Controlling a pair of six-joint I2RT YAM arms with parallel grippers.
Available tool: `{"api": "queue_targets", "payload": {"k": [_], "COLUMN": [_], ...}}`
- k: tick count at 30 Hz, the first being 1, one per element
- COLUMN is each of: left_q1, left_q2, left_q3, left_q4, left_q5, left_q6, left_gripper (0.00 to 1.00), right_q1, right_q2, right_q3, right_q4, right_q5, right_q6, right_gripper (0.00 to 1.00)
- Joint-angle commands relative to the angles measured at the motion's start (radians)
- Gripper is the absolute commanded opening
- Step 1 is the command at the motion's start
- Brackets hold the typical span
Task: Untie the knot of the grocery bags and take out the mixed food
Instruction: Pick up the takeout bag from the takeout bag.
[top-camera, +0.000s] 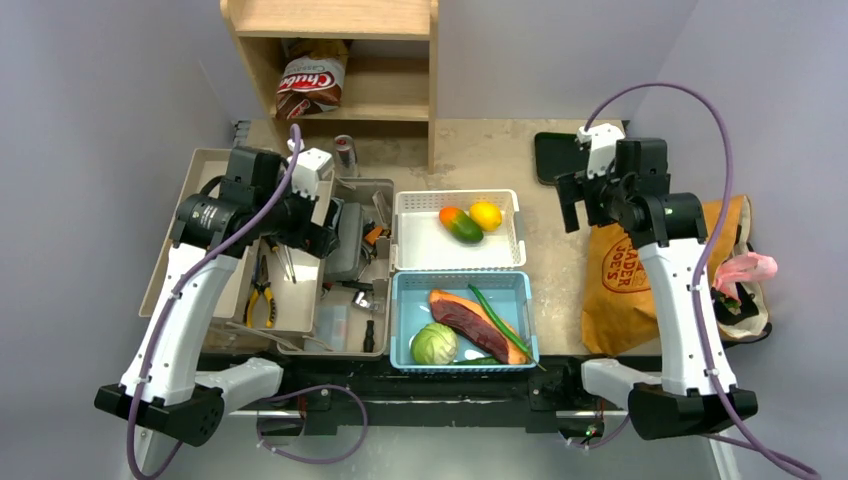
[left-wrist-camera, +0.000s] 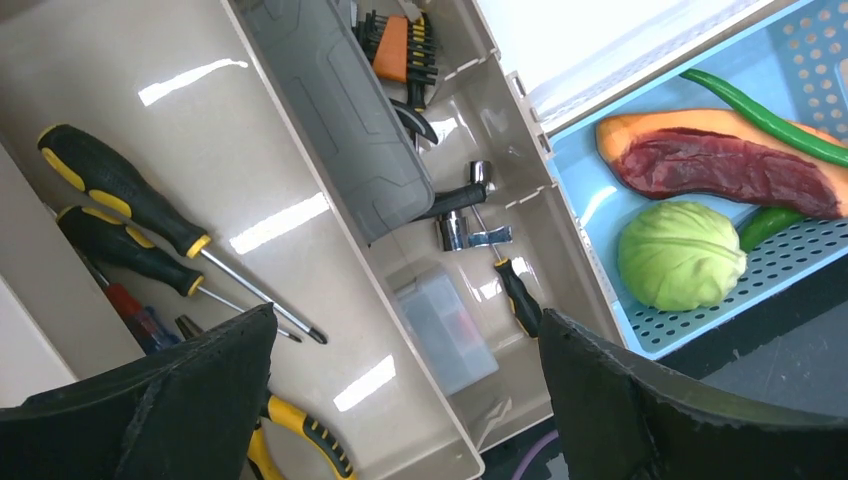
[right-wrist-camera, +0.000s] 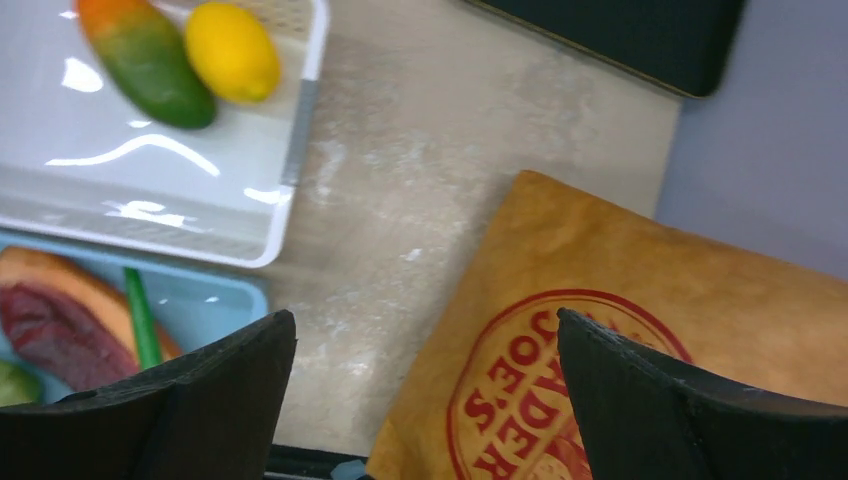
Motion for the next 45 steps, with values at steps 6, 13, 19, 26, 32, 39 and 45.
{"api": "queue_targets", "payload": {"k": [6, 13, 19, 26, 32, 39, 45], "left_q1": [-0.023, -0.063, -0.066, -0.068, -0.068, -0.068, -0.070], "left_q2": [0.026, 0.073, 0.084, 0.085, 0.072, 0.067, 0.063], "left_q3": [0.034, 0.070, 0.095, 0.085, 0.090, 0.096, 0.099], "left_q4": [0.124, 0.155, 0.154, 0.154, 0.138, 0.129, 0.121], "left_q5": [0.106, 0.178, 0.218, 0.268, 0.262, 0.264, 0.265], "left_q6": [-0.018, -0.002, 0.022, 0.017, 0.029, 0.038, 0.034], "left_gripper": [1.00, 1.00, 1.00, 1.00, 1.00, 1.00, 1.00], "right_q1": [-0.070, -0.395, -0.575, -0.761, -0.904, -0.916, -0.932], "right_q2": [-0.067, 0.034, 0.032, -0.041, -0.033, -0.001, -0.003], "right_q3": [0.205, 0.323, 0.375, 0.223, 0.174, 0.090, -0.002], "right_q4": [-0.040, -0.155, -0.174, -0.018, 0.029, 0.097, 0.200], "right_q5": [0.579, 0.470, 0.428, 0.443, 0.349, 0.311, 0.335], "right_q6": [0.107, 0.106, 0.077, -0.036, -0.120, -0.155, -0.215], "right_gripper": [0.99, 0.88, 0.81, 0.67, 0.67, 0.66, 0.66]}}
